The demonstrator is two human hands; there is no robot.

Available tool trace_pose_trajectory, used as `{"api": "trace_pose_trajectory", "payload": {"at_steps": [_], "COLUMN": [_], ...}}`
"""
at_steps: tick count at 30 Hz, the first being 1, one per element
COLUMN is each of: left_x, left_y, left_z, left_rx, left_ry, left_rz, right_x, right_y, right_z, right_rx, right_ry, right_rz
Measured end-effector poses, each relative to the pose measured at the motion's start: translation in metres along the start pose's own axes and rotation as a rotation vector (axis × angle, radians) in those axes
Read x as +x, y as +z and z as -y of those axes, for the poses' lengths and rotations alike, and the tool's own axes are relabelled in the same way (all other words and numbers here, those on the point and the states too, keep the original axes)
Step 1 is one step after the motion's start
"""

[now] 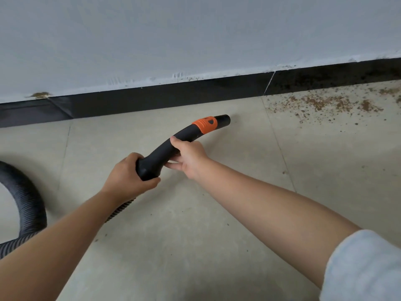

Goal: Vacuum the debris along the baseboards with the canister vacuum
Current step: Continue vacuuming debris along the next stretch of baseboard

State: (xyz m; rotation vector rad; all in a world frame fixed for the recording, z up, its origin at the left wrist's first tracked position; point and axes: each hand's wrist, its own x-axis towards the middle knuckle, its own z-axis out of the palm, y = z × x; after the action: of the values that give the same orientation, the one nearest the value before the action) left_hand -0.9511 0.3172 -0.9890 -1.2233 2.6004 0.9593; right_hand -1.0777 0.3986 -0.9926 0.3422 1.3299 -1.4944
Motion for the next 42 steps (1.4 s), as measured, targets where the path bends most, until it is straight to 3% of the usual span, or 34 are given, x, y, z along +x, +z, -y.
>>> {"api": "trace_pose_trajectory", "payload": {"at_steps": [6, 20, 34, 42], "left_x": [0.005, 0.027, 0.036, 0.036], "left_y": [0.000, 0.027, 0.067, 0.096], "left_z": [-0.013, -0.112, -0.182, -0.191], "left_rx": [0.031, 0.098, 0.083, 0.055], "left_ry": [0.025, 0.084, 0.107, 0.133], "left_rz": [0.038, 0.160, 0.184, 0.112], "right_x": [0.000, 0.002, 0.000, 0.002], "right_y": [-0.006, -0.074, -0.137, -0.152], "right_z": [0.004, 0.055, 0.100, 0.101], "right_rx": [0.044, 0.130, 0.110, 0.033], "right_ry": [-0.031, -0.129, -0.161, -0.206], "right_rz": [-0.036, -0.216, -0.270, -0.379]}}
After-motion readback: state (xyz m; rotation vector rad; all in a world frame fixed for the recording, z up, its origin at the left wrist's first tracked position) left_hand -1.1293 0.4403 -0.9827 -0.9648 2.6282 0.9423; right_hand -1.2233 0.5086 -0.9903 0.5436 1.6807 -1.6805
